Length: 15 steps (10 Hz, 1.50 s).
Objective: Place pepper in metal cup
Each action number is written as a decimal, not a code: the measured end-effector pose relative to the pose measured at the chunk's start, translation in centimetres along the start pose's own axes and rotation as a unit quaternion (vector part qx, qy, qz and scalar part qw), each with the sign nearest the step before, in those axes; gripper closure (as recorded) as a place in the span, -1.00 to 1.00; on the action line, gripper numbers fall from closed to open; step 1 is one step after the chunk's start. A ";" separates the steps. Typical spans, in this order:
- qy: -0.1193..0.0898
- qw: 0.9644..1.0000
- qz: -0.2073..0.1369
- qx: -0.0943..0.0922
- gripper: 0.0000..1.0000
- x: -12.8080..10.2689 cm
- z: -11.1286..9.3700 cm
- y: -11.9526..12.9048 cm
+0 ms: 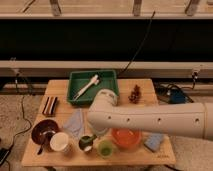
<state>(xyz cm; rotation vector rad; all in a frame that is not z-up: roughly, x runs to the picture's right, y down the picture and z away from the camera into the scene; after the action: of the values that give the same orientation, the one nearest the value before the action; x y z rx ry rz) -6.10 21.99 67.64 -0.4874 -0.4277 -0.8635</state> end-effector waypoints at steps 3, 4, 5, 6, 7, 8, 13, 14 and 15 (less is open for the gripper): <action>-0.016 0.998 -0.059 0.000 1.00 -4.1 0.6 -2.2; -0.018 0.998 -0.067 -0.002 0.97 -4.4 0.8 -2.5; -0.020 0.997 -0.073 -0.004 0.84 -4.6 1.1 -2.6; -0.022 0.997 -0.079 -0.010 0.60 -4.8 1.4 -2.5; -0.023 0.996 -0.083 -0.016 0.39 -4.9 1.8 -2.4; -0.024 0.996 -0.083 -0.019 0.20 -4.7 2.1 -2.2; -0.027 0.996 -0.082 -0.028 -0.60 -4.3 2.6 -1.3; -0.028 0.996 -0.083 -0.028 -0.60 -4.3 2.7 -1.3; -0.027 0.996 -0.082 -0.029 -0.60 -4.2 2.8 -1.3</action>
<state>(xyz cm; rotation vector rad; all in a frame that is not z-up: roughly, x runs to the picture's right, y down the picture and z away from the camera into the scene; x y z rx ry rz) -9.99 25.43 67.95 -0.5360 -0.4988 -1.0258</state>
